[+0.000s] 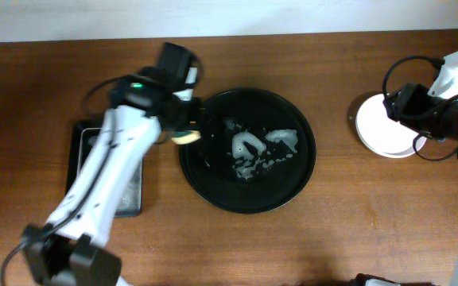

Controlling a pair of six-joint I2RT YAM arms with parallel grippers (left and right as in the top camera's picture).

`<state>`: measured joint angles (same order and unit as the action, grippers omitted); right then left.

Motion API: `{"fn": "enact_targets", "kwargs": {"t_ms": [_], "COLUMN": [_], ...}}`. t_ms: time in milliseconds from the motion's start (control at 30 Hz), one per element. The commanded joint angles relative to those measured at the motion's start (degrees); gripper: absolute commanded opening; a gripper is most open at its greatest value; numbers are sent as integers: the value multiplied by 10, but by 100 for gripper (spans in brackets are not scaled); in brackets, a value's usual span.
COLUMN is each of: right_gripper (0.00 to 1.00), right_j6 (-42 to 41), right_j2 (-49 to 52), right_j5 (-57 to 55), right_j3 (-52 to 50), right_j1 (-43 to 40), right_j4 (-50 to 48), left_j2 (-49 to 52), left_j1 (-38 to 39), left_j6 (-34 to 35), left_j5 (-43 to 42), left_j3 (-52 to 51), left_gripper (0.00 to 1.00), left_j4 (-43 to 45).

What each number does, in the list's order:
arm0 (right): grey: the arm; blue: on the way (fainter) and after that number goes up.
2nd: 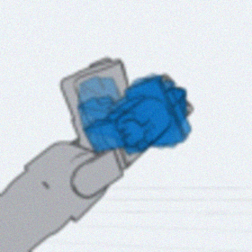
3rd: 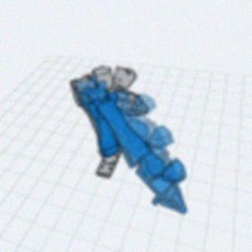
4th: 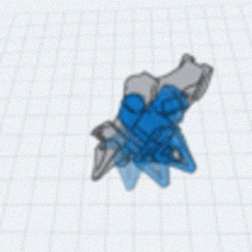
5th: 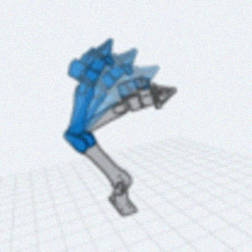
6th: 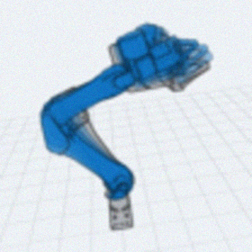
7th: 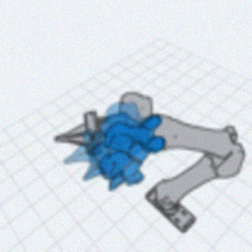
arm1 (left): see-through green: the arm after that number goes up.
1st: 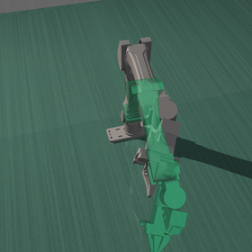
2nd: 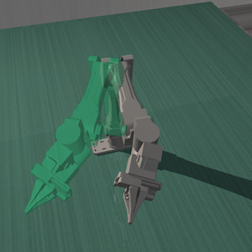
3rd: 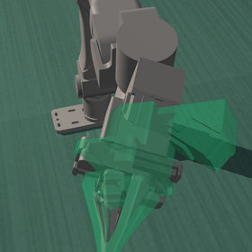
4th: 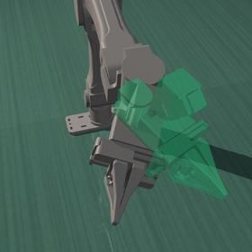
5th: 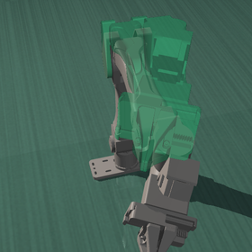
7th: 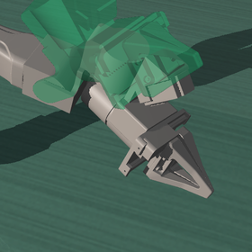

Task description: Clean dirty plates on tray and stack at the side

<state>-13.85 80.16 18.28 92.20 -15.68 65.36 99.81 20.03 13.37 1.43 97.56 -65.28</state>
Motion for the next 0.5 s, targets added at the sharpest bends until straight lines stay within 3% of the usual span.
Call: {"fn": "enact_targets", "kwargs": {"t_ms": [0, 67, 133, 200, 233, 367, 433, 467], "right_gripper": [48, 48, 48, 48, 48, 48, 46, 46], "right_j6": [15, 15, 15, 14, 14, 14, 14, 14], "right_j2": [-7, -7, -7, -7, -7, -7, -7, -7], "right_j5": [4, 4, 4, 4, 4, 4, 4, 4], "right_j3": [6, 6, 6, 6, 6, 6, 6, 6], "right_j1": [20, 22, 22, 22, 22, 22, 22, 22], "right_j4": [0, 0, 0, 0, 0, 5, 5, 5], "left_j2": [-76, -75, -70, -52, -29, 59, 66, 57], "left_j1": [-122, -202, -259, -278, -282, -283, -283, -283], "left_j6": [-55, -65, -119, -167, -178, -183, -182, -176], "left_j5": [56, 148, 150, 150, 189, 218, 191, 191], "left_j3": [8, -12, -136, -262, -309, -335, -334, -325], "left_gripper": [0, 0, 0, 1, 1, 0, 19, 51], "left_j4": [-53, -80, 39, 163, 212, 286, 285, 271]}}
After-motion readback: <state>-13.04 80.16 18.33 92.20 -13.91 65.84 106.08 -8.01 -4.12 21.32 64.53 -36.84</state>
